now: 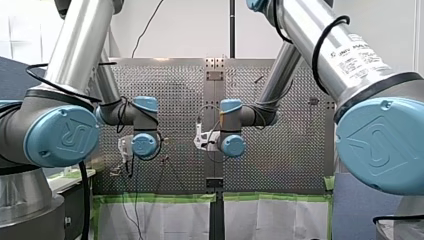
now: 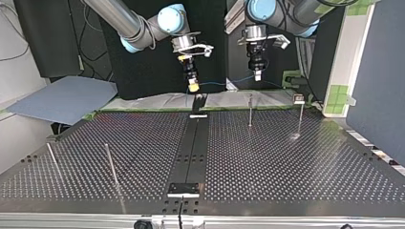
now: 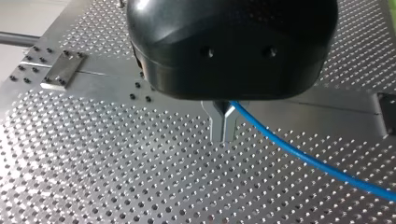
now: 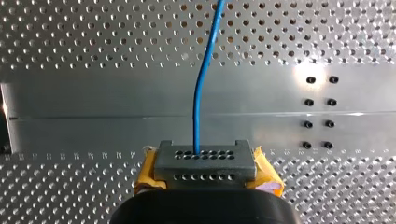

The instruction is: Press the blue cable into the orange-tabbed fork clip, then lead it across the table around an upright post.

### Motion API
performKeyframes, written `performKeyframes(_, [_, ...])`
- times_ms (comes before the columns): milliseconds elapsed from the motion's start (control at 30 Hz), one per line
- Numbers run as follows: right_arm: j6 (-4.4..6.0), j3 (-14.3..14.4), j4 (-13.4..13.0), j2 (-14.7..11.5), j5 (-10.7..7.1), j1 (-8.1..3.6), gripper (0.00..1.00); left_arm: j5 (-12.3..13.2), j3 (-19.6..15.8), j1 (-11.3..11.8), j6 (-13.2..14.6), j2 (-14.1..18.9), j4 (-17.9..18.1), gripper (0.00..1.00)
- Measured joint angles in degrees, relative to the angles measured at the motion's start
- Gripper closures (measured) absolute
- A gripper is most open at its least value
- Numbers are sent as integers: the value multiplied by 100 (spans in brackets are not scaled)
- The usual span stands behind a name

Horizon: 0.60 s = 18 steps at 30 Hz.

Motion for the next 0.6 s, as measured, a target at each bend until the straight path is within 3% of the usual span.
performKeyframes(333, [-15, -131, -218, 488, 14, 24, 100, 237, 276, 438, -190, -461, 465, 98])
performKeyframes(600, [-2, -268, -337, 883, 0, 26, 100, 238, 293, 562, -202, -865, 867, 98])
